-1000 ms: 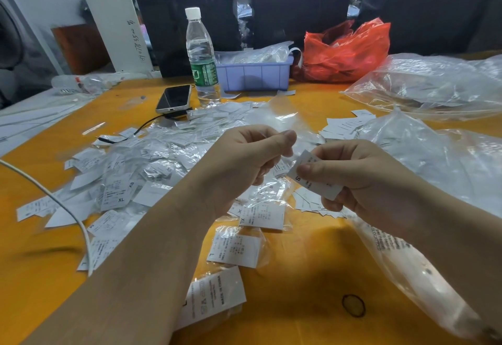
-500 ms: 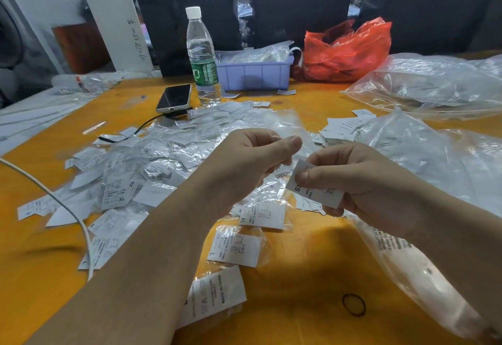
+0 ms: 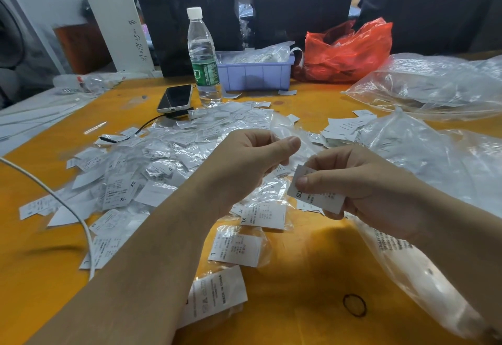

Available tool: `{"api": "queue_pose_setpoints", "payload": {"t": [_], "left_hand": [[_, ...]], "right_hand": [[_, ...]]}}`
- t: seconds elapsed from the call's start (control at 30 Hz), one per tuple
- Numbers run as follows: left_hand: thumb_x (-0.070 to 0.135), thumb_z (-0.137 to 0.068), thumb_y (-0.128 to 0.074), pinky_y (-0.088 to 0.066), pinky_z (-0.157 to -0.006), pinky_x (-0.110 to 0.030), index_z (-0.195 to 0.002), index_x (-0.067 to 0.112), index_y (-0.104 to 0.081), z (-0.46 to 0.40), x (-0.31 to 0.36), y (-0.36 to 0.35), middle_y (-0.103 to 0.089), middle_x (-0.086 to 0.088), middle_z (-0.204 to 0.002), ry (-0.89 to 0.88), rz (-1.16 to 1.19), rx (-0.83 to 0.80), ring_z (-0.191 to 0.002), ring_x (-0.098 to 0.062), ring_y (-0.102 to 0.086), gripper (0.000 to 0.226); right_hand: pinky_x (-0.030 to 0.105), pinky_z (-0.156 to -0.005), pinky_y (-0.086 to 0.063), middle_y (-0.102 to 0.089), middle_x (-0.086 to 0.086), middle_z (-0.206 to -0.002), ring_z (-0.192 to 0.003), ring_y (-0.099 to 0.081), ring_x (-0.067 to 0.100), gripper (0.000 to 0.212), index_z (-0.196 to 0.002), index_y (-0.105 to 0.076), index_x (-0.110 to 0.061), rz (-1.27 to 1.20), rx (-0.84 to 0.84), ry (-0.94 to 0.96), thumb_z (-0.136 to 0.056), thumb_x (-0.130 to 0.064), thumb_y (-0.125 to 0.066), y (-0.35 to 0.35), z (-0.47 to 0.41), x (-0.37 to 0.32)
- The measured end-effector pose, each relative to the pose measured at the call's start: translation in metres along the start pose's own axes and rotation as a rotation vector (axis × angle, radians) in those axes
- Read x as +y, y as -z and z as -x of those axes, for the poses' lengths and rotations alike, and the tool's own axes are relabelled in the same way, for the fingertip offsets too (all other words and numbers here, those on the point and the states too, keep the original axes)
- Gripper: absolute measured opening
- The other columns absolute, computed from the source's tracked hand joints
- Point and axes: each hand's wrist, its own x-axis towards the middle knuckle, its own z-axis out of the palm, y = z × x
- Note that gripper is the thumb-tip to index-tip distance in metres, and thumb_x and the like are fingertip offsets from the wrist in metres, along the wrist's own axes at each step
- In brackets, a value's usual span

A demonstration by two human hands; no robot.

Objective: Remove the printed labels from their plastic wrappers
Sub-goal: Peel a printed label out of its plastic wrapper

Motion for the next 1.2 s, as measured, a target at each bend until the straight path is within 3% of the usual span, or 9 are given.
{"api": "queue_pose_setpoints", "payload": {"t": [0.27,0.43,0.67,0.9,1.2], "left_hand": [[0.046,-0.085,-0.066,-0.034,-0.056,-0.029,-0.063,0.018,-0.065,-0.0006,-0.0016,0.0005,-0.043,0.002,-0.055,0.001,-0.033,0.039,-0.051,-0.01,-0.037,0.036],[0.055,-0.075,-0.064,-0.035,-0.055,-0.028,-0.059,0.022,-0.064,0.0004,0.0003,0.0001,-0.044,0.0,-0.057,-0.002,-0.031,0.014,-0.052,-0.011,-0.037,0.037],[0.054,-0.074,-0.063,-0.037,-0.053,-0.021,-0.06,0.021,-0.065,0.0002,0.0001,0.0,-0.047,0.003,-0.055,-0.012,-0.038,-0.028,-0.05,-0.006,-0.04,0.035],[0.049,-0.073,-0.065,-0.035,-0.05,-0.02,-0.061,0.021,-0.066,-0.0001,0.0005,0.0023,-0.047,0.004,-0.055,-0.024,0.007,-0.07,-0.049,-0.007,-0.039,0.03],[0.043,-0.076,-0.068,-0.036,-0.049,-0.018,-0.063,0.022,-0.068,0.0,0.0006,0.0059,-0.049,0.004,-0.057,-0.022,0.029,-0.115,-0.051,-0.005,-0.04,0.025]], "right_hand": [[0.023,-0.043,-0.039,-0.054,0.012,-0.071,-0.057,-0.047,0.02,0.012,-0.071,-0.075,-0.012,-0.025,-0.014,-0.001,-0.068,-0.023,-0.072,0.0018,0.0001,-0.0013],[0.024,-0.044,-0.04,-0.055,0.012,-0.07,-0.059,-0.045,0.024,0.016,-0.073,-0.076,-0.012,0.002,0.01,-0.035,-0.067,-0.026,-0.074,0.0018,-0.0006,0.0008],[0.022,-0.045,-0.042,-0.054,0.015,-0.078,-0.064,-0.037,0.031,0.034,-0.083,-0.068,0.005,-0.076,0.016,-0.086,-0.068,-0.025,-0.073,0.0037,-0.0005,0.0014],[0.024,-0.046,-0.041,-0.053,0.011,-0.073,-0.057,-0.037,0.022,0.014,-0.074,-0.072,-0.009,-0.176,0.031,-0.1,-0.067,-0.021,-0.073,0.0039,-0.0008,0.0002],[0.023,-0.044,-0.041,-0.051,0.007,-0.065,-0.057,-0.038,0.019,0.014,-0.066,-0.067,-0.013,-0.256,0.145,-0.029,-0.064,-0.014,-0.081,0.0069,-0.0032,0.0009]]}}
